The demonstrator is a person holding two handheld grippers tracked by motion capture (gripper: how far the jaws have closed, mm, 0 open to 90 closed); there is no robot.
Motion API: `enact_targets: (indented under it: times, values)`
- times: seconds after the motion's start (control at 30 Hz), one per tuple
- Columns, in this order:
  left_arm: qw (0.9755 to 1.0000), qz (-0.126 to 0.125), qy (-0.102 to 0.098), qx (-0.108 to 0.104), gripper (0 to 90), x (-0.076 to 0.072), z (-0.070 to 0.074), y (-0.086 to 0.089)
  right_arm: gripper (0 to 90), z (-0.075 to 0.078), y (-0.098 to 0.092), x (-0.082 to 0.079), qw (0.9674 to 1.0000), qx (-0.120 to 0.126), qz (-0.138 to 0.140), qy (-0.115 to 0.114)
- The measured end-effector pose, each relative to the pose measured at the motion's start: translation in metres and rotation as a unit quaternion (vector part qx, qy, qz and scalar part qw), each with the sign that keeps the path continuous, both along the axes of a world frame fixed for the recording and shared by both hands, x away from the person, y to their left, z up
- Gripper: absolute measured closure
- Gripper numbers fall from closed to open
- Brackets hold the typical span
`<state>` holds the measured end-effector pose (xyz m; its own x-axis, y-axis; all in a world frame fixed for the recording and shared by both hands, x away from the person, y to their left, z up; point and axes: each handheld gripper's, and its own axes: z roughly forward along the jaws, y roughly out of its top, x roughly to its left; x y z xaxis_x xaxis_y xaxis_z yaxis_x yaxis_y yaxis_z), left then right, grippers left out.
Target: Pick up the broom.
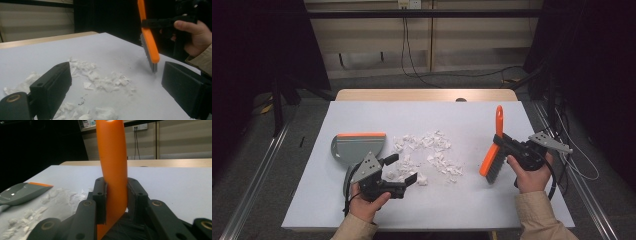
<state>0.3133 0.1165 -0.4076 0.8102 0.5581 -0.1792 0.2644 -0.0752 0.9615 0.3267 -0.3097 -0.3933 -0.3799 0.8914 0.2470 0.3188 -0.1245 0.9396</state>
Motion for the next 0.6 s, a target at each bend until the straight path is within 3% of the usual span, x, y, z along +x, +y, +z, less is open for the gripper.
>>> enact_targets:
  times: [0.07, 0.13, 0.37, 0.6]
  values:
    - [0.9999, 0.003, -0.006, 0.010, 7.2, 0.001, 0.000, -0.001, 71.7, 0.006, 0.007, -0.001, 0.9999, 0.001, 0.010, -0.007]
    - [1.0000, 0.000, 0.000, 0.008, 7.2, 0.002, 0.000, -0.003, 71.7, 0.009, 0.013, -0.001, 0.9998, -0.004, 0.014, -0.014]
    - [0.9988, -0.037, 0.032, 0.000, 8.6, 0.007, 0.002, -0.023, 71.7, 0.026, 0.061, 0.009, 0.9977, -0.009, 0.061, -0.030]
    - [0.9975, -0.050, 0.048, 0.008, 20.7, 0.015, 0.002, -0.052, 71.6, 0.031, 0.118, 0.024, 0.9940, -0.026, 0.100, -0.038]
